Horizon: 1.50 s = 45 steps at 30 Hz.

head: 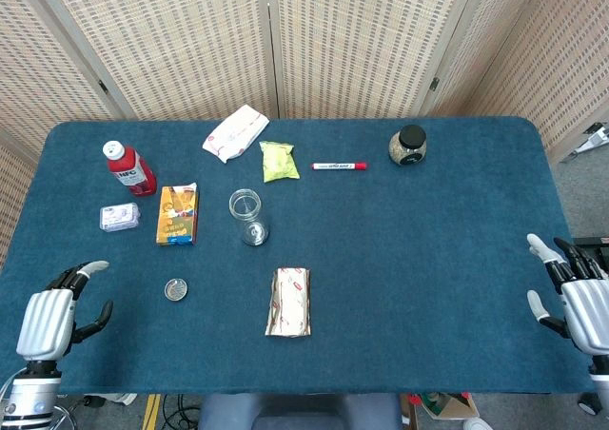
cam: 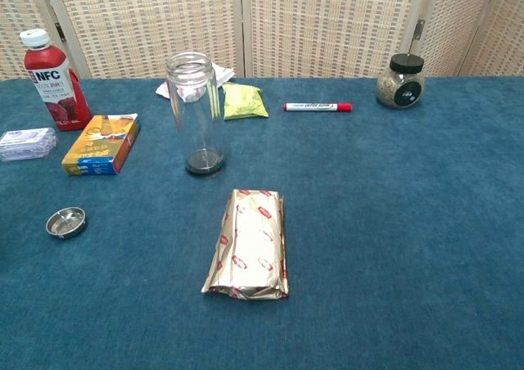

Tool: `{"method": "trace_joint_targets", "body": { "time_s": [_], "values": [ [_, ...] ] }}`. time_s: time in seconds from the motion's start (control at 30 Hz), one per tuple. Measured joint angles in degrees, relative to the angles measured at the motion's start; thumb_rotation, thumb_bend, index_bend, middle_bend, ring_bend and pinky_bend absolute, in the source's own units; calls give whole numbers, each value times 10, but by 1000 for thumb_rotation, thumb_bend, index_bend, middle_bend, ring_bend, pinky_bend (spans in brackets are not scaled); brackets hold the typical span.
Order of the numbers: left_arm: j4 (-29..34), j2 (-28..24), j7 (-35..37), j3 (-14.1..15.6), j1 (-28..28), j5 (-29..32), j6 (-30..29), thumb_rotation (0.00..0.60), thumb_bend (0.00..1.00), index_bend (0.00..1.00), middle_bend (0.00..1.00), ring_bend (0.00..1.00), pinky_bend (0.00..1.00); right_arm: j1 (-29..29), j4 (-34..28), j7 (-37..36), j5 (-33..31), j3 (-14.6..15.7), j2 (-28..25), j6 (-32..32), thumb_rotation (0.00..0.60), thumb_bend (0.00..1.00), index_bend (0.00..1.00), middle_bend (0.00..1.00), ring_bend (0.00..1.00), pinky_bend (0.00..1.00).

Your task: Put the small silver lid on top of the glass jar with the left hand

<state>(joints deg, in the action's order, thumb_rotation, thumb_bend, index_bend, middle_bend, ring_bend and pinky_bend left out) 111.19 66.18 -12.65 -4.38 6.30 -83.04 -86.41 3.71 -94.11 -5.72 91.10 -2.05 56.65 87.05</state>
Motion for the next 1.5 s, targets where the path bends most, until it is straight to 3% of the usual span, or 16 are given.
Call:
{"method": "trace_joint_targets", "body": {
  "time_s": [0.33, 0.7, 0.93, 1.27, 1.5],
  "values": [
    [-17, -2, 14, 2, 5, -17, 6, 600, 390, 256, 265, 268, 357, -3, -5, 4, 2, -2, -7, 11, 600, 421, 49, 228, 70, 129],
    [-101, -25, 89, 16, 64, -70, 99, 600, 390, 293, 293, 368, 364, -7, -20, 14, 6, -4, -19, 20, 600, 421, 49, 229, 70, 129],
    [-189, -10, 152, 23, 115, -112, 148, 600, 390, 349, 422, 487, 545, -7, -26, 19, 6, -3, -20, 17, 600, 421, 49, 229, 70, 129],
    [-308, 45, 205, 40, 179, -155, 198, 600, 319, 370, 780, 773, 970, -9, -32, 25, 4, -2, -21, 17, 600, 421, 49, 229, 70, 129],
    [-365, 80, 206, 54, 216, -174, 226, 600, 305, 399, 942, 906, 1000, -12, -36, 29, 3, -1, -24, 19, 600, 421, 49, 229, 70, 129]
  ]
}}
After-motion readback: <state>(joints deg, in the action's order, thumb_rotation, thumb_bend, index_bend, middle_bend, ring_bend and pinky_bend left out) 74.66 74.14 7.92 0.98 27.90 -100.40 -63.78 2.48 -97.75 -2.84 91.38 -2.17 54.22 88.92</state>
